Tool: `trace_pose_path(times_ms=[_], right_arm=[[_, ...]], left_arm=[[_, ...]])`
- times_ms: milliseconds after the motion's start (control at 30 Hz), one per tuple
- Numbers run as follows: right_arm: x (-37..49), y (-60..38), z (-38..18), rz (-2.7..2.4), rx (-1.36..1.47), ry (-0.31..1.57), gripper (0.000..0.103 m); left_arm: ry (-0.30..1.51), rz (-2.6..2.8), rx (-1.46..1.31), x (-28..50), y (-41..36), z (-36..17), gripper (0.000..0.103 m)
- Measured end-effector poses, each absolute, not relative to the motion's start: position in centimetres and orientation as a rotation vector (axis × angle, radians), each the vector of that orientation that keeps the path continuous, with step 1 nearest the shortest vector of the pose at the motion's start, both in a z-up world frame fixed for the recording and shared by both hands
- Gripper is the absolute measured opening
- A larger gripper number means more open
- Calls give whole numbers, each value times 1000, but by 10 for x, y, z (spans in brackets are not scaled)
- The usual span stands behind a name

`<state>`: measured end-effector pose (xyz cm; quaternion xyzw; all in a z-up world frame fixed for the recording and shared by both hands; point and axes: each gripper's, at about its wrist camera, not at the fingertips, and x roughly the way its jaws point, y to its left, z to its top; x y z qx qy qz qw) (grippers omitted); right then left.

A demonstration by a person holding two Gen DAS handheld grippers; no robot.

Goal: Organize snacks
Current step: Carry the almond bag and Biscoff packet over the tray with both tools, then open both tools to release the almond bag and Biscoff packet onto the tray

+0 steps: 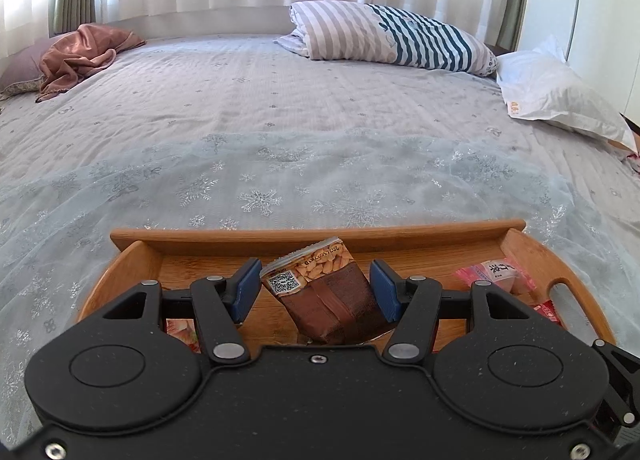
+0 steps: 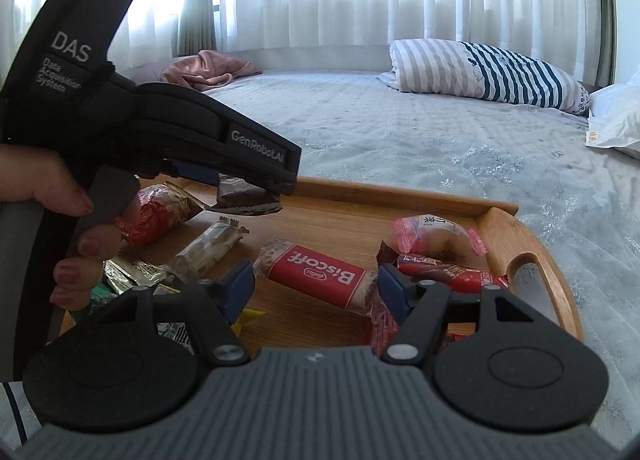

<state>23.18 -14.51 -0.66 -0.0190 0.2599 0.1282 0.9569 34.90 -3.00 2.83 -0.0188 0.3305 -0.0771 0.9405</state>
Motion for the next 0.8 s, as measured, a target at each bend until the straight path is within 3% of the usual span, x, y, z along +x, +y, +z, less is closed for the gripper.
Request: trace_pose_path(times_ms=[600,667,700,800], right_arm=[[236,-145,-7,268,-46,541,73],[237,-146,-6,271,-44,540,75],[236,-146,-6,272,-43,537,82],[235,-146,-5,278,-39,530,86]], left_arm=[[715,-126,-4,360,-32,14,58],[717,-122,0,359,-32,14,61],[717,-121,-2,358,-31,15,64],[710,-120,-12,354,-28,18,75]])
